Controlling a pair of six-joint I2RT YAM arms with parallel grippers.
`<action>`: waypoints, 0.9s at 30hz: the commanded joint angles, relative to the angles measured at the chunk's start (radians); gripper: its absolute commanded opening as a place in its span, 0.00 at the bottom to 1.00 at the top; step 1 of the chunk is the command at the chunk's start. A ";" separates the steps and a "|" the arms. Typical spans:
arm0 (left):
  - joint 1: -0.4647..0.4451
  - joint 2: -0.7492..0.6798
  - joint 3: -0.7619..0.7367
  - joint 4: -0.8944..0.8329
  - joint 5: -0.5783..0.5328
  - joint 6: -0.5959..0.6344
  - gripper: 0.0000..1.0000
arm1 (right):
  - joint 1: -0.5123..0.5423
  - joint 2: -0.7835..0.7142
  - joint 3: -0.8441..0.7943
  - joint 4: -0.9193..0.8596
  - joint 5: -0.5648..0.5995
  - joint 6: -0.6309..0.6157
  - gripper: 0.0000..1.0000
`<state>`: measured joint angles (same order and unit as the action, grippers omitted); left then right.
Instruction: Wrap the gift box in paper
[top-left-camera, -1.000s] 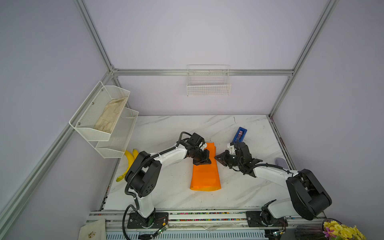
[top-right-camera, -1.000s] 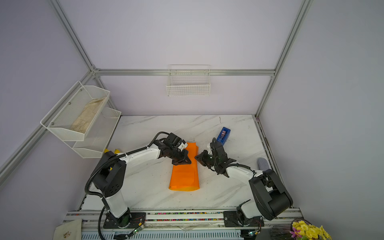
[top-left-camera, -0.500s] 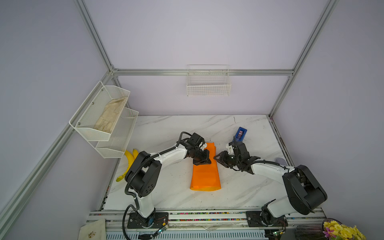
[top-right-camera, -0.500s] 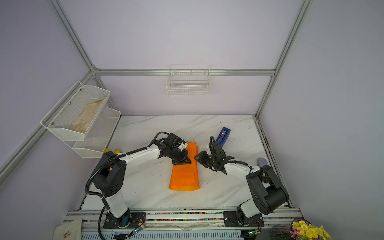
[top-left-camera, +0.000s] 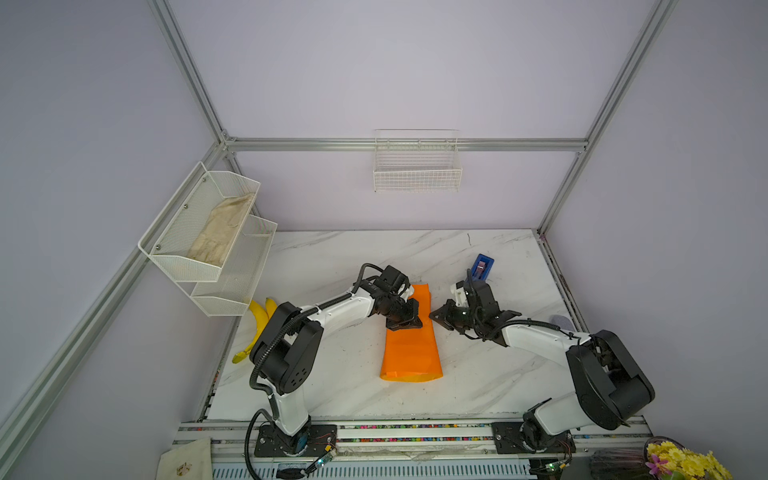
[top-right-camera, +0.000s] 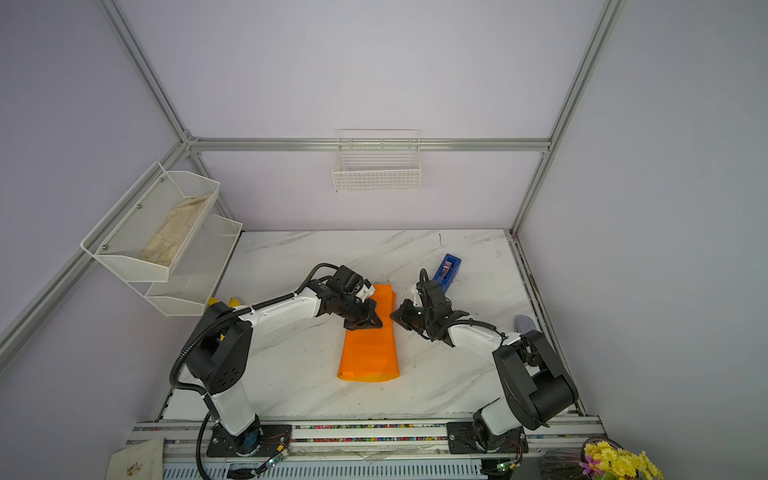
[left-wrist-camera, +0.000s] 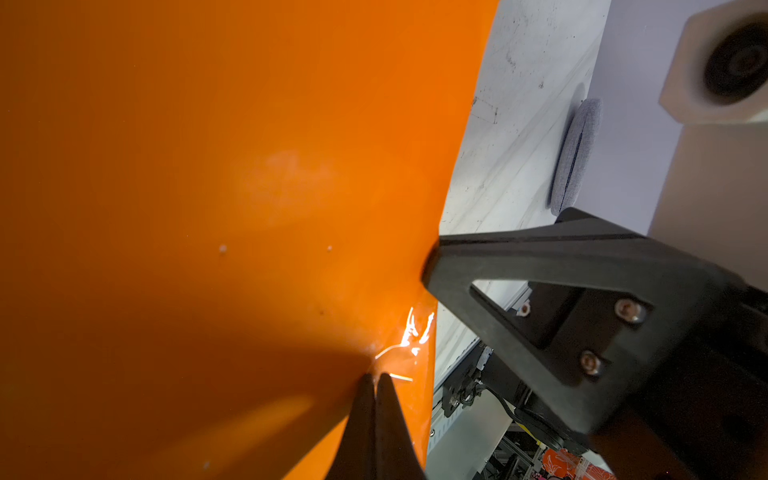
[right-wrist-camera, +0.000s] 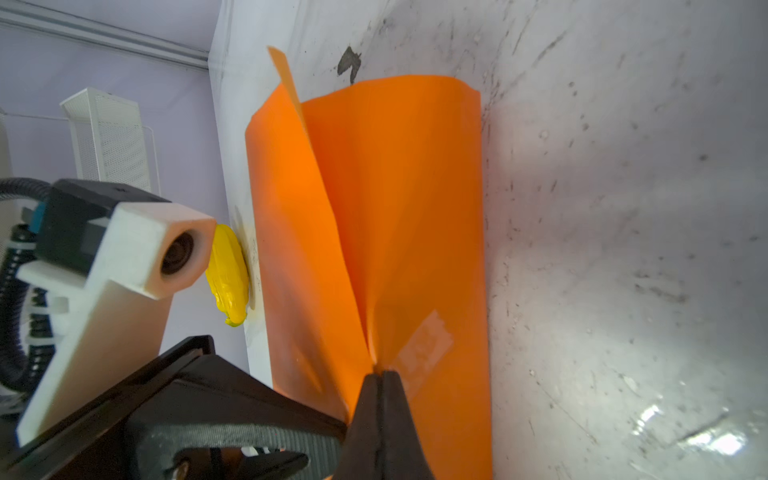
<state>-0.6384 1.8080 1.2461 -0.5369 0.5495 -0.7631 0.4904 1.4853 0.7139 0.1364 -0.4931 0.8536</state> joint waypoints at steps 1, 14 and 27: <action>-0.006 0.037 -0.029 -0.184 -0.105 0.016 0.00 | 0.005 -0.032 0.045 -0.074 0.036 -0.026 0.02; 0.002 -0.098 0.171 -0.265 -0.136 0.028 0.30 | 0.040 -0.078 0.035 -0.150 0.012 -0.008 0.48; 0.181 -0.237 -0.100 -0.279 -0.182 0.151 0.66 | 0.093 -0.010 -0.021 -0.105 -0.018 0.006 0.66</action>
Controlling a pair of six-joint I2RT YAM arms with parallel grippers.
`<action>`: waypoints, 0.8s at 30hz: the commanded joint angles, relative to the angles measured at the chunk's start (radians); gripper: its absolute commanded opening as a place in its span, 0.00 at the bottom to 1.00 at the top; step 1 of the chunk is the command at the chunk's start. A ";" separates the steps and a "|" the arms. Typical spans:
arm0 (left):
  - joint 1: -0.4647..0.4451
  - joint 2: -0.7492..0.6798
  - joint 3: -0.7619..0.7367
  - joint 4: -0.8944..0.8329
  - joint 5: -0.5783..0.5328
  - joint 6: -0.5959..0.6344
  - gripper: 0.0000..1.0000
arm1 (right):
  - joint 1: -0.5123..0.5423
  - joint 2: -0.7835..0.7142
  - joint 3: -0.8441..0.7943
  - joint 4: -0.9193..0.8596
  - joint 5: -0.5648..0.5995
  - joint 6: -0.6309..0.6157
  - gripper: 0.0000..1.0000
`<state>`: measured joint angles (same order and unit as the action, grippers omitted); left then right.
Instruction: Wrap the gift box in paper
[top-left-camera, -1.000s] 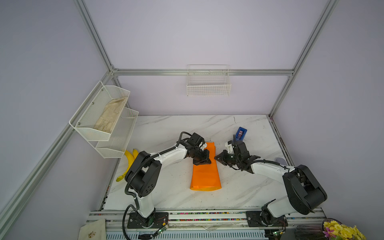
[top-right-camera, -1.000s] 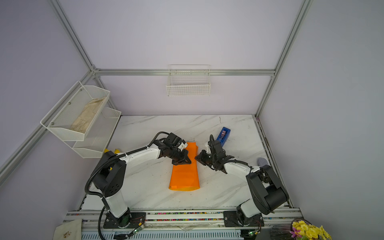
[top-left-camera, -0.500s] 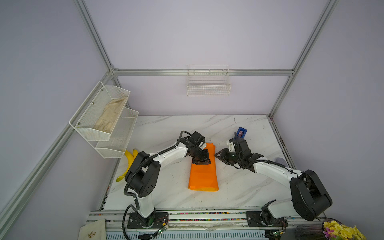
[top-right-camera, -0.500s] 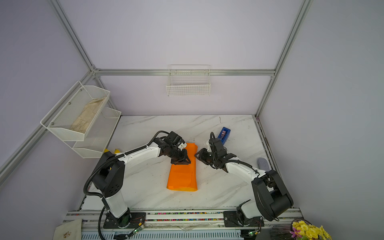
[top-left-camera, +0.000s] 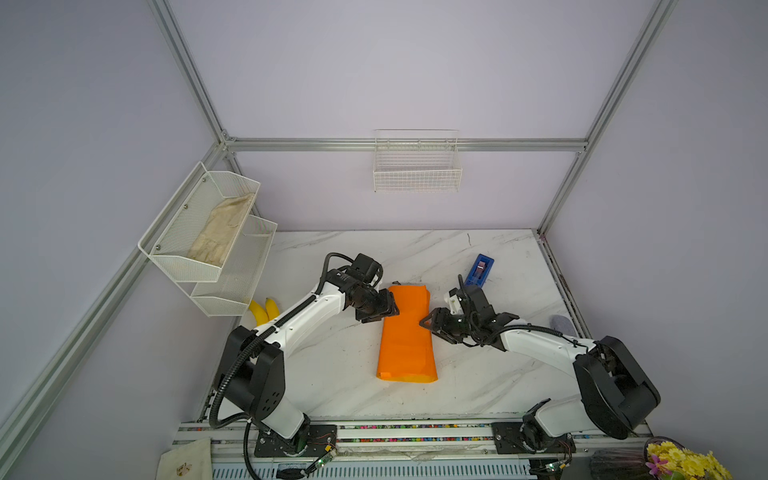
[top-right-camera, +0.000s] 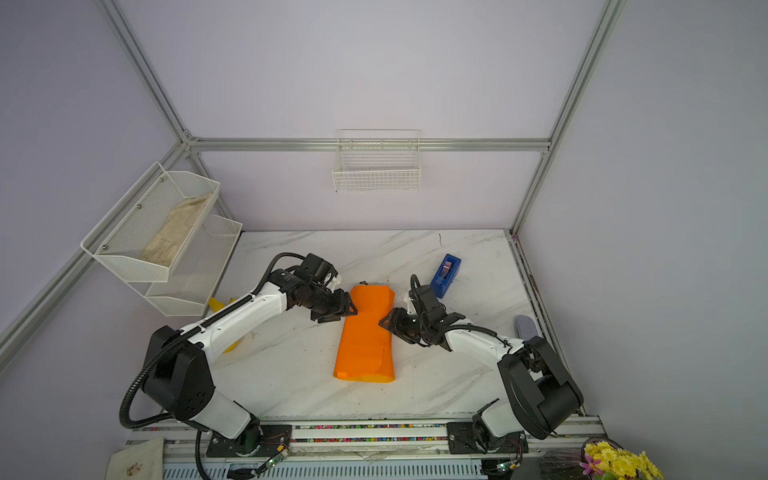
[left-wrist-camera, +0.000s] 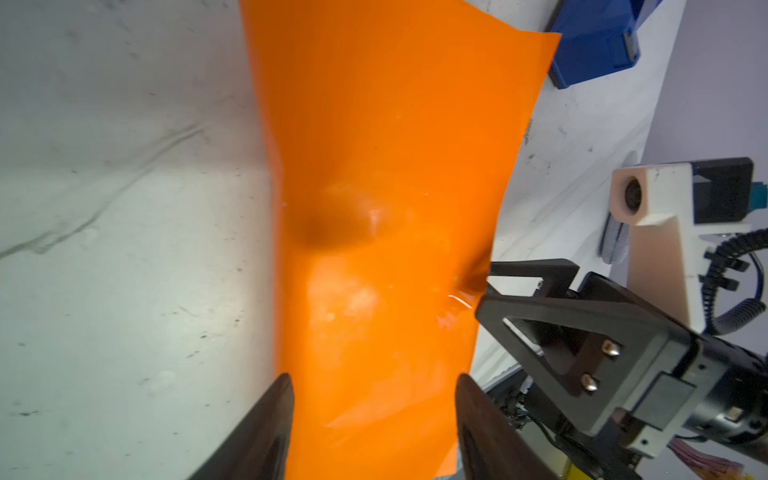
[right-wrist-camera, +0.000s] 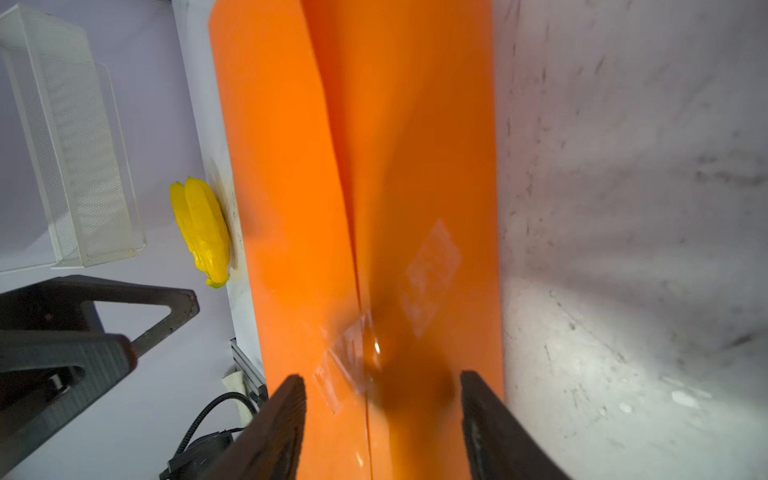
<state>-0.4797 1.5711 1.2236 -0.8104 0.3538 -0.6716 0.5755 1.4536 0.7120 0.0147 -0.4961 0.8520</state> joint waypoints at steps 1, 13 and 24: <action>0.033 0.002 -0.093 0.010 0.036 0.065 0.67 | 0.009 0.026 -0.021 0.025 -0.018 0.009 0.67; 0.049 0.110 -0.074 0.184 0.261 0.106 0.64 | 0.011 0.086 0.010 0.191 -0.053 0.093 0.59; 0.053 0.274 0.260 -0.033 0.144 0.211 0.61 | 0.011 0.231 0.185 0.156 -0.006 0.072 0.53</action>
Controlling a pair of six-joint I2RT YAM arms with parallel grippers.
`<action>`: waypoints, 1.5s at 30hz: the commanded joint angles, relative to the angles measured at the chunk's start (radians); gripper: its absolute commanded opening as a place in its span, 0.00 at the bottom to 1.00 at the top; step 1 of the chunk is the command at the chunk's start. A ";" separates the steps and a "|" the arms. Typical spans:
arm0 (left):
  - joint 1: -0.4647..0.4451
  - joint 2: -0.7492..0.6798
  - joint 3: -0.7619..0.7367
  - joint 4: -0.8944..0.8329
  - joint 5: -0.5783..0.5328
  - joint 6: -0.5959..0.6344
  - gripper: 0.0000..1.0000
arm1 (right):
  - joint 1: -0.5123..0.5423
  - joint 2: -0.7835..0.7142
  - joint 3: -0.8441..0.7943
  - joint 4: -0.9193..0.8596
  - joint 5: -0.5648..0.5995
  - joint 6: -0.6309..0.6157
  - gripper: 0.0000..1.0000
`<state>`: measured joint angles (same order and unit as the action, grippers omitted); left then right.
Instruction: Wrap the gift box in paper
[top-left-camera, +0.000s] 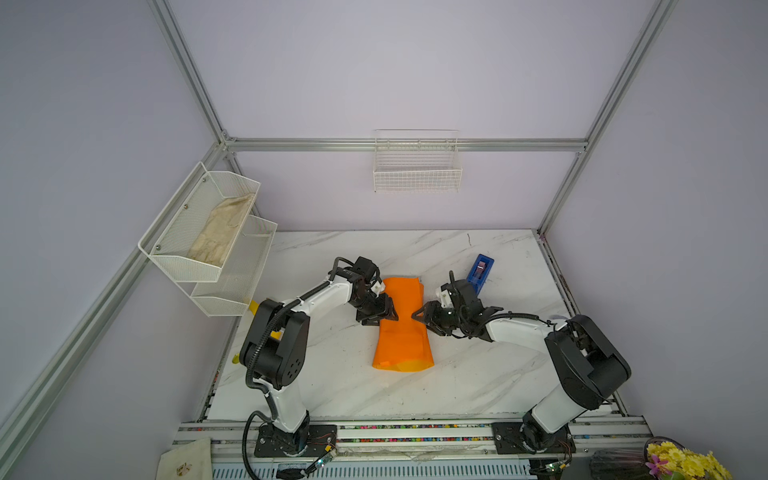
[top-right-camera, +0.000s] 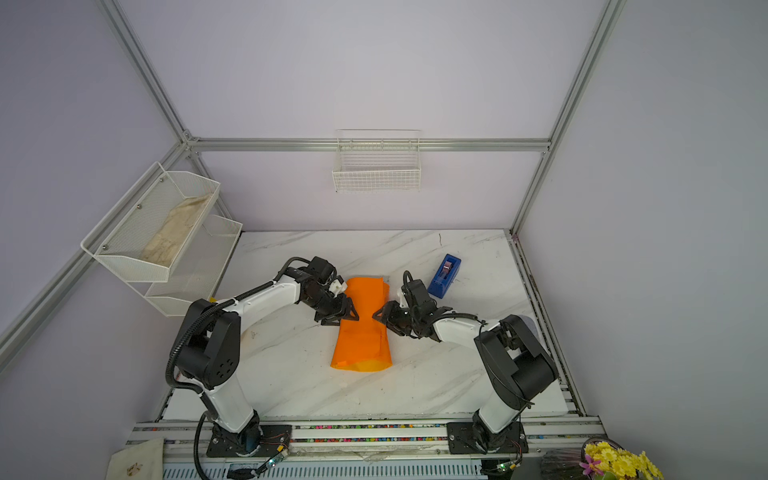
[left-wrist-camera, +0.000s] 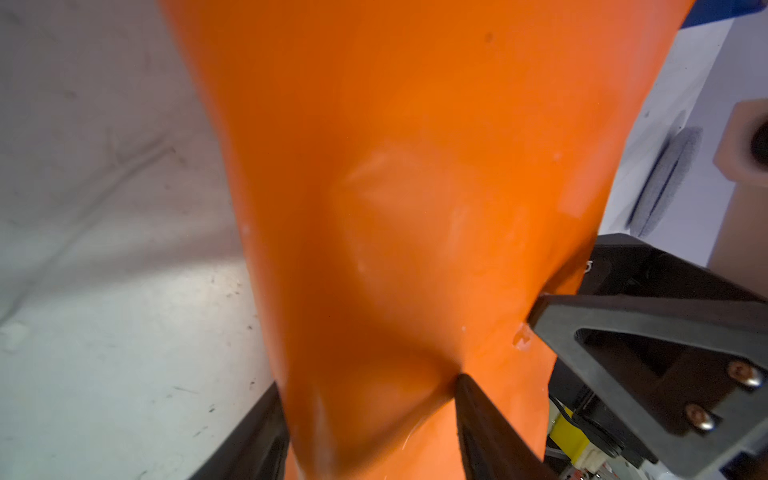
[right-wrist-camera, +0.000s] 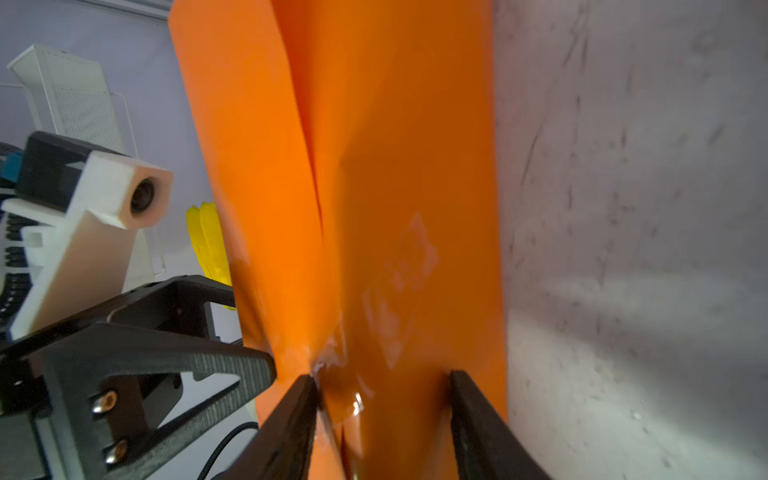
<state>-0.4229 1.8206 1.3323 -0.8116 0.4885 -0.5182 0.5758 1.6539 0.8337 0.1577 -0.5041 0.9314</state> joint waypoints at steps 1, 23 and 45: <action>-0.002 0.041 0.177 -0.041 0.003 0.061 0.61 | 0.010 0.044 0.080 0.003 0.013 -0.009 0.53; 0.024 -0.174 0.001 -0.089 -0.123 0.059 0.70 | 0.045 -0.146 0.116 -0.407 0.154 -0.198 0.89; 0.006 -0.207 -0.210 0.067 -0.096 0.069 0.70 | 0.096 -0.072 0.028 -0.385 0.323 -0.205 0.75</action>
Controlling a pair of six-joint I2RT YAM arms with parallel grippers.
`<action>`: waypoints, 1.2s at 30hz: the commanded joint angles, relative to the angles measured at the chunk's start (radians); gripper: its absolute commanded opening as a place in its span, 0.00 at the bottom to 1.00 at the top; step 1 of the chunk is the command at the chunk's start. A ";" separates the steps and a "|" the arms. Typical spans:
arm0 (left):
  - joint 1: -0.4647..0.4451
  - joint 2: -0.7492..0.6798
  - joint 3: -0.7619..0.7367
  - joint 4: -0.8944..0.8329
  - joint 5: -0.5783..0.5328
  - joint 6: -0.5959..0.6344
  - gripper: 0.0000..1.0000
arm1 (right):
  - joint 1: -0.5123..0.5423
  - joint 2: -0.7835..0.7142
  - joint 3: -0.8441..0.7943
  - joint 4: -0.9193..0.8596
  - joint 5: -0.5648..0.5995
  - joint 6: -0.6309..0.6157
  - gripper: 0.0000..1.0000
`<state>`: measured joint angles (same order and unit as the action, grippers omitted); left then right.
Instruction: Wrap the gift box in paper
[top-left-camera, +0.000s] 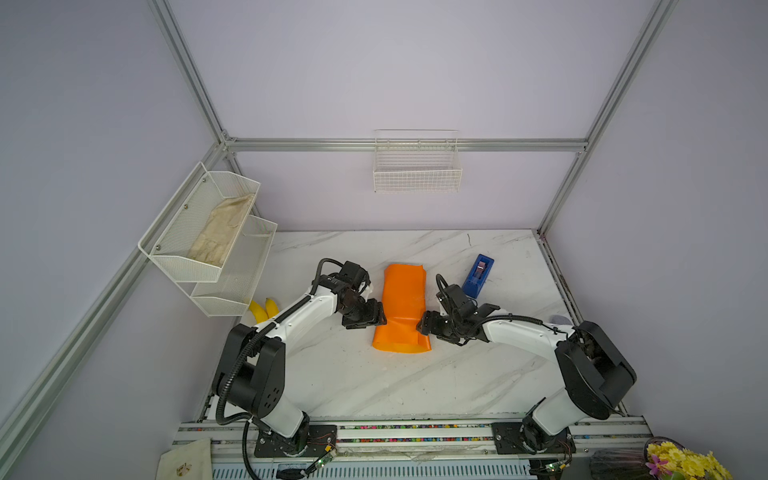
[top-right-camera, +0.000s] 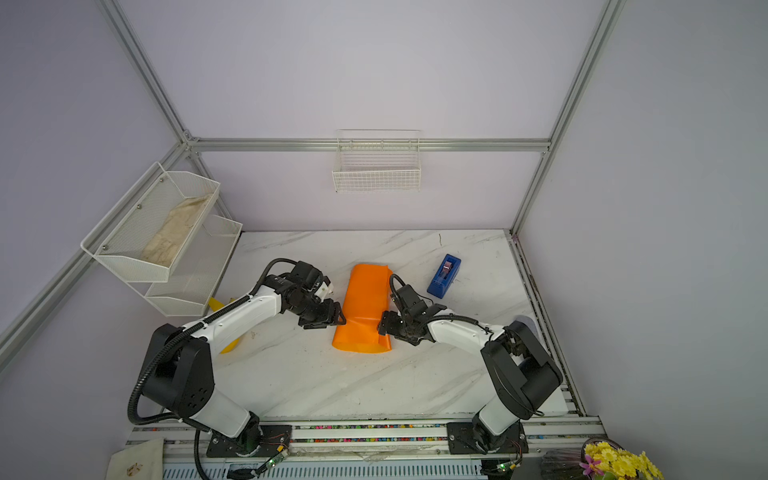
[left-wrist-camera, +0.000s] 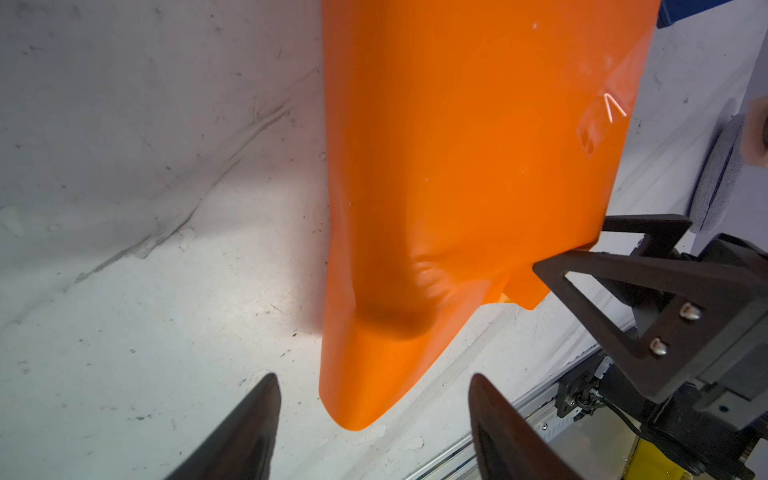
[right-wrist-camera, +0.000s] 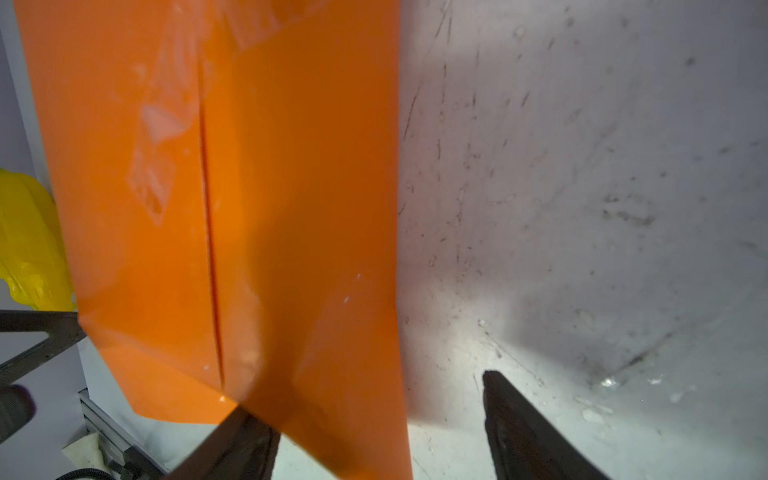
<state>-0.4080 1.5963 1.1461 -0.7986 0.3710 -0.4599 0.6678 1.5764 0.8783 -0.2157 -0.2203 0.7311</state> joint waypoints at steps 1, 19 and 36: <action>-0.012 0.025 -0.024 0.057 0.015 0.010 0.69 | 0.004 0.005 -0.018 -0.010 0.038 -0.003 0.74; -0.059 0.114 -0.097 0.185 -0.101 0.003 0.50 | 0.004 -0.044 -0.033 0.034 0.005 0.008 0.68; -0.089 0.164 -0.145 0.285 -0.094 -0.106 0.25 | 0.029 -0.043 -0.125 0.286 0.016 0.067 0.58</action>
<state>-0.4889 1.7481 1.0336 -0.5442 0.2798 -0.5404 0.6830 1.5112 0.7643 -0.0311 -0.2260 0.7757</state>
